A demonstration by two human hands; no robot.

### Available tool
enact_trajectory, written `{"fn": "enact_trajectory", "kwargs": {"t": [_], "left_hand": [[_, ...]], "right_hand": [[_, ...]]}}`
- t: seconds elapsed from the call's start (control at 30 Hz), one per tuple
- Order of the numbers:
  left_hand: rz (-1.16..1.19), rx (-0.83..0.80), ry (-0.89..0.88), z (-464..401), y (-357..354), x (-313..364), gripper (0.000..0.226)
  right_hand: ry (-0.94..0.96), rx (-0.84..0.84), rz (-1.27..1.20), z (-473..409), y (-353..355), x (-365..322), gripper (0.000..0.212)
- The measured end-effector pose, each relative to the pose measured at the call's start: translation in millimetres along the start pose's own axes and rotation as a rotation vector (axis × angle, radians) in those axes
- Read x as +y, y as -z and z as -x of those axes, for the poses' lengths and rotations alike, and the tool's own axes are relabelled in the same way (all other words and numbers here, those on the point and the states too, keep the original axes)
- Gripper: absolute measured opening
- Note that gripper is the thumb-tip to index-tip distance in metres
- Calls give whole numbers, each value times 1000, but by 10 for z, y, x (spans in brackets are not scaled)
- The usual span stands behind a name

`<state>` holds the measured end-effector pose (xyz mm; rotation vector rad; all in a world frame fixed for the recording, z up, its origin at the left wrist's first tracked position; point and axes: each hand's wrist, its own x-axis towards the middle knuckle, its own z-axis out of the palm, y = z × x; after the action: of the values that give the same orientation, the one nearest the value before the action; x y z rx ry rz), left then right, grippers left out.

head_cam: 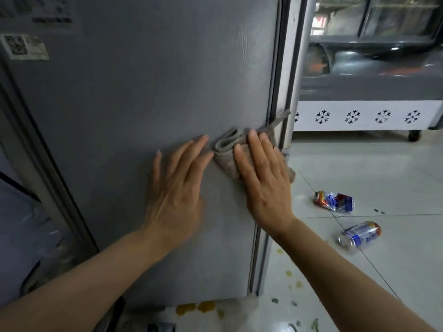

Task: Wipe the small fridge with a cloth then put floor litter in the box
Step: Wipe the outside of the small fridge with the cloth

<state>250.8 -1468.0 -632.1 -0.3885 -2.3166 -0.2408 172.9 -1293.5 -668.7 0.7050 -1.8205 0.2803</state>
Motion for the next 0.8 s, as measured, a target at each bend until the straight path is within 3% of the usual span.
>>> {"fn": "enact_trajectory", "kwargs": {"t": [0.2, 0.27, 0.33, 0.43, 0.53, 0.63, 0.8], "left_hand": [[-45, -27, 36, 260, 44, -185, 77], [-55, -26, 51, 297, 95, -281, 78], [-60, -10, 74, 314, 160, -396, 80], [-52, 15, 86, 320, 257, -563, 84], [-33, 47, 94, 351, 302, -688, 83], [-17, 48, 100, 434, 278, -757, 83], [-22, 14, 109, 637, 256, -877, 79]], "right_hand": [[322, -345, 116, 772, -48, -135, 56], [303, -289, 75, 578, -26, -150, 48], [229, -130, -6, 119, -11, -191, 43], [128, 73, -41, -609, -37, -290, 54], [92, 146, -66, -813, -111, -477, 48], [150, 66, -94, -472, -245, -627, 45], [418, -232, 14, 298, -402, -779, 45]]}}
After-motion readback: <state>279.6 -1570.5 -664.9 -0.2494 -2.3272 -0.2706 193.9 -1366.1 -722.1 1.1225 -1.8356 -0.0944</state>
